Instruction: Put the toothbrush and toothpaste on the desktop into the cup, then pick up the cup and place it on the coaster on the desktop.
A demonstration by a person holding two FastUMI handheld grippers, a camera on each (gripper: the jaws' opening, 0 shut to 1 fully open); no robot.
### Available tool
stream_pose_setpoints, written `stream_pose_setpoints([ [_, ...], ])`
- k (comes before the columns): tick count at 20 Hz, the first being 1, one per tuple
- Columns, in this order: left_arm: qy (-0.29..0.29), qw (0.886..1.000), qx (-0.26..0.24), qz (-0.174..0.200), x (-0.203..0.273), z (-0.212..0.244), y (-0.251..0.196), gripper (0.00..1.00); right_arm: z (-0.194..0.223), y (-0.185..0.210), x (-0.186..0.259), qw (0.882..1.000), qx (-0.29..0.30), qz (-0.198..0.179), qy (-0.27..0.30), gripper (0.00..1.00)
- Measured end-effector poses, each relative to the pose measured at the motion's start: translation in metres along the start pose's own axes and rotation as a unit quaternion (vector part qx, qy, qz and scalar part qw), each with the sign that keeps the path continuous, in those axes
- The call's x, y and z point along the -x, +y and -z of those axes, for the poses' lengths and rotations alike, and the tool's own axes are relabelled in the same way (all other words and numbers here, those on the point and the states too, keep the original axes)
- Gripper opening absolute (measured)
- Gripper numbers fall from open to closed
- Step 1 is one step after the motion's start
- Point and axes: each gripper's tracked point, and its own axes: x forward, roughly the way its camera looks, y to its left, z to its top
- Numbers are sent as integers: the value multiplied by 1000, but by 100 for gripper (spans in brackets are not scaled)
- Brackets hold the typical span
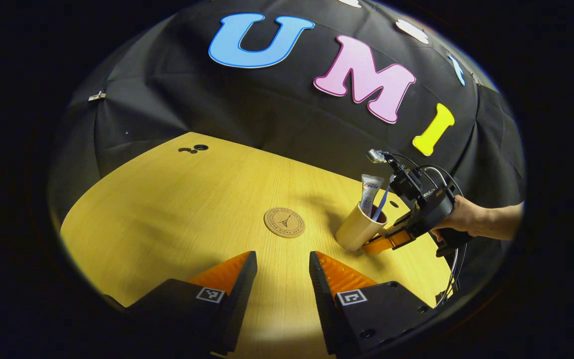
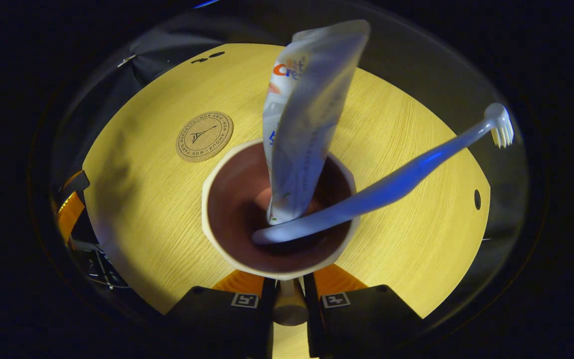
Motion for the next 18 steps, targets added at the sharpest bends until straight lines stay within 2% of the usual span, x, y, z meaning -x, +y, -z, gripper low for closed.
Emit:
stream_pose_setpoints([
  [6, -4, 1000, 0, 3, 7, 0, 4, 67, -15, 17, 11, 1000, 7, -3, -24, 31],
  [7, -4, 1000, -1, 4, 8, -1, 6, 67, -19, 23, 12, 1000, 8, -5, -27, 26],
  [8, -4, 1000, -1, 4, 10, -1, 8, 67, -25, 29, 13, 999, 10, -8, -31, 30],
  [18, -9, 1000, -6, 5, 34, -3, 39, 67, -87, 92, 7, 998, 30, -25, -48, 31],
])
